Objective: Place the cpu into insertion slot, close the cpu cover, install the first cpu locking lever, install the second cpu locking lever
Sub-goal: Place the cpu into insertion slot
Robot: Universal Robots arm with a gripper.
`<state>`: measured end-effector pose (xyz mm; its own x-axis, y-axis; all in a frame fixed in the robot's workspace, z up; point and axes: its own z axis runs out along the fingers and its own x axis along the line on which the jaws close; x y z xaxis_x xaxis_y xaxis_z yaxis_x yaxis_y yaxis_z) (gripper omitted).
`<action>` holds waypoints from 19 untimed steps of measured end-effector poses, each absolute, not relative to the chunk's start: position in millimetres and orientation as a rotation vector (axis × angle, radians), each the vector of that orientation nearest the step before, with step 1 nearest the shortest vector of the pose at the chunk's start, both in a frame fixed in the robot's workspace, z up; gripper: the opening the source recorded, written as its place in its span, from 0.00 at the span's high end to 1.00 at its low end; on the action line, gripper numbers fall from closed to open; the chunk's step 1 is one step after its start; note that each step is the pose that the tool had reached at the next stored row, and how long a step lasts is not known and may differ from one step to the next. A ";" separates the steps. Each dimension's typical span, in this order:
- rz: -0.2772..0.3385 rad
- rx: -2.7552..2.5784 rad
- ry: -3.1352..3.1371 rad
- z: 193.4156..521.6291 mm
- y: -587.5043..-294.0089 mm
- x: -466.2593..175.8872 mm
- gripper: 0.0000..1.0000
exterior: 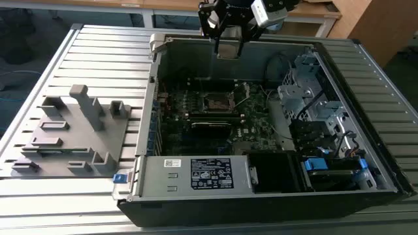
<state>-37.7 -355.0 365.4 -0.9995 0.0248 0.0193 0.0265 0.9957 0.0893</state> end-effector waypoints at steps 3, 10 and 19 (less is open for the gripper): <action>-0.140 -0.040 -3.120 365.4 -355.0 -37.7 0.46; -0.140 -0.040 -3.120 362.3 -355.0 -37.7 0.46; -0.141 -0.040 -3.120 358.5 -355.0 -37.8 0.46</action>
